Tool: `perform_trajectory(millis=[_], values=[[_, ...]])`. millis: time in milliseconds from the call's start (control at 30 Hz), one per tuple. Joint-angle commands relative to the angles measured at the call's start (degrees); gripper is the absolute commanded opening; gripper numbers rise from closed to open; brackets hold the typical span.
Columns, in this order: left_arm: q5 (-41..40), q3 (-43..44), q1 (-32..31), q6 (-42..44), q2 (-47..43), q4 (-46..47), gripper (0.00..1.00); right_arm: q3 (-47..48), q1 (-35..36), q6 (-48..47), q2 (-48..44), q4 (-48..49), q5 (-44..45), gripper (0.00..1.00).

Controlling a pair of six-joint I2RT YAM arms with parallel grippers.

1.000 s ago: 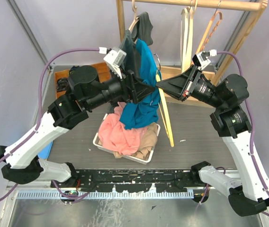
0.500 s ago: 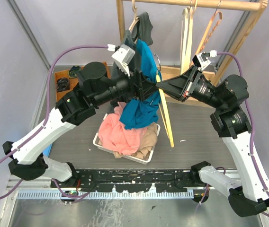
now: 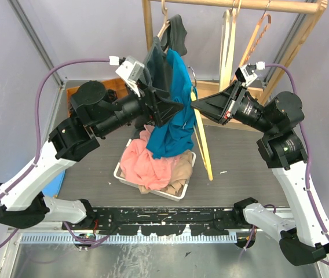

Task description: Remove the t-shirt from the hanger

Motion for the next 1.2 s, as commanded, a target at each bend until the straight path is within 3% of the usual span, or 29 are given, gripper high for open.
perform_trajectory(millis=[0,433,900,1167], values=[[-0.4,0.7,0.0,1.4,1.7,1.8,0.72,1.0,-0.3,-1.0,-1.5,4.4,-0.8,0.01],[-3.5,4.2,0.5,2.9,6.0,3.0,0.69,0.9,-0.2,-0.9,-1.9,4.2,-0.7,0.01],[-3.0,0.2,0.4,3.7,-0.1,2.6,0.69,0.3,-0.2,-0.9,-2.1,4.3,-0.5,0.01],[-2.6,0.8,0.5,4.3,1.6,3.2,0.69,0.7,-0.2,-1.0,-2.0,4.4,-0.4,0.01]])
